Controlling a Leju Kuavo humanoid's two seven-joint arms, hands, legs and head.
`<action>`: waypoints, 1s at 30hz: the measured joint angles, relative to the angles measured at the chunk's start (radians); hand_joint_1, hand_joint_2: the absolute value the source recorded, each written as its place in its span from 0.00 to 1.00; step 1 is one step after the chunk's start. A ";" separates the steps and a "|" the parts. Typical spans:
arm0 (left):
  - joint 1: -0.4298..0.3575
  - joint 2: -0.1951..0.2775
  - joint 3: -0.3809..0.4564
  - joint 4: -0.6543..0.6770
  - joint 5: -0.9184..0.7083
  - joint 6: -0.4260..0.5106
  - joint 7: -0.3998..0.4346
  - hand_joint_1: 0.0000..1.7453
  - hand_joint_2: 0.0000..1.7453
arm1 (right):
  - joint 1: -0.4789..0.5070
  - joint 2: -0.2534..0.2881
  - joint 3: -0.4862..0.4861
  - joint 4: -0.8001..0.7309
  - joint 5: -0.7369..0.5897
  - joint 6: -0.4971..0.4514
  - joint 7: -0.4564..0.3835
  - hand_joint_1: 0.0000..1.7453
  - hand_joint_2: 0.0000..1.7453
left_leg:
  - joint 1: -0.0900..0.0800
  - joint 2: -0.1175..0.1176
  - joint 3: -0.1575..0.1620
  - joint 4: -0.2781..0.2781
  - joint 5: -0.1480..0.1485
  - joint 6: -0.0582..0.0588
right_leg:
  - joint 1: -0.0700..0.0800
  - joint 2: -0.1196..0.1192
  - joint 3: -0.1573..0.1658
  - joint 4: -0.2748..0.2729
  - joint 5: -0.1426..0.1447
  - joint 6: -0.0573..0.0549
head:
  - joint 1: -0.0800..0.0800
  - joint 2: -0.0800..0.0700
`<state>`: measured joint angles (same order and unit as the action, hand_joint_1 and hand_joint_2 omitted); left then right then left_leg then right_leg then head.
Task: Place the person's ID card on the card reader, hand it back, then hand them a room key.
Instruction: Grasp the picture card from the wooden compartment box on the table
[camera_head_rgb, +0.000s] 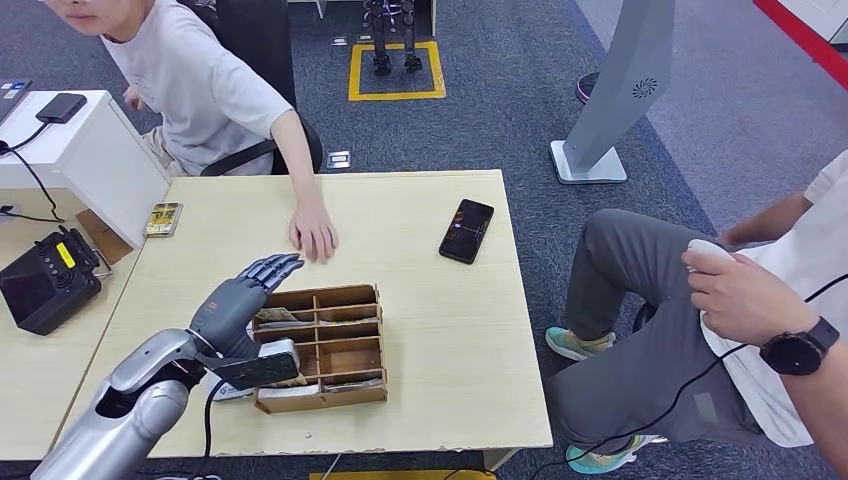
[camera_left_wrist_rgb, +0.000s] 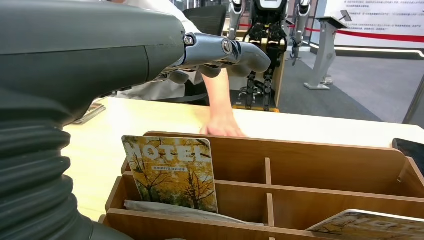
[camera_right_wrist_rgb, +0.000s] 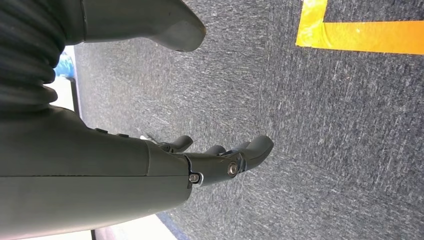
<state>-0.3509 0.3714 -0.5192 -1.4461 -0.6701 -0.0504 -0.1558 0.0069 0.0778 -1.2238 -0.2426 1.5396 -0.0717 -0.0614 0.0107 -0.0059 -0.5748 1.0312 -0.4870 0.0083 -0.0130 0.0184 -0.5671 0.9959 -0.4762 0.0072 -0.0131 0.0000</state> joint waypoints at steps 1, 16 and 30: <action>0.000 -0.001 0.000 0.001 -0.002 0.001 0.000 0.00 1.00 | 0.000 0.000 0.000 0.000 0.000 0.000 0.000 0.00 1.00 | 0.000 0.000 0.000 0.000 0.000 0.000 | 0.000 0.000 0.000 0.000 0.000 0.000 | 0.000 0.000; 0.000 -0.008 0.000 0.005 -0.001 0.002 -0.001 1.00 1.00 | 0.000 0.001 0.000 0.000 0.000 0.000 0.003 0.00 1.00 | 0.000 0.000 0.000 0.000 0.000 0.000 | 0.000 0.000 0.000 0.000 0.000 0.000 | 0.000 0.000; -0.010 -0.007 0.000 0.005 -0.004 -0.011 -0.005 1.00 1.00 | 0.000 0.003 0.000 0.000 0.000 0.002 0.001 0.00 1.00 | 0.000 0.000 0.000 0.000 0.000 0.000 | 0.000 0.000 0.000 0.000 0.000 0.000 | 0.000 0.000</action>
<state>-0.3610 0.3639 -0.5192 -1.4412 -0.6743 -0.0611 -0.1612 0.0071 0.0813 -1.2238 -0.2426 1.5396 -0.0702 -0.0605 0.0108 -0.0058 -0.5747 1.0312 -0.4871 0.0083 -0.0129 0.0187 -0.5670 0.9959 -0.4762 0.0072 -0.0131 0.0000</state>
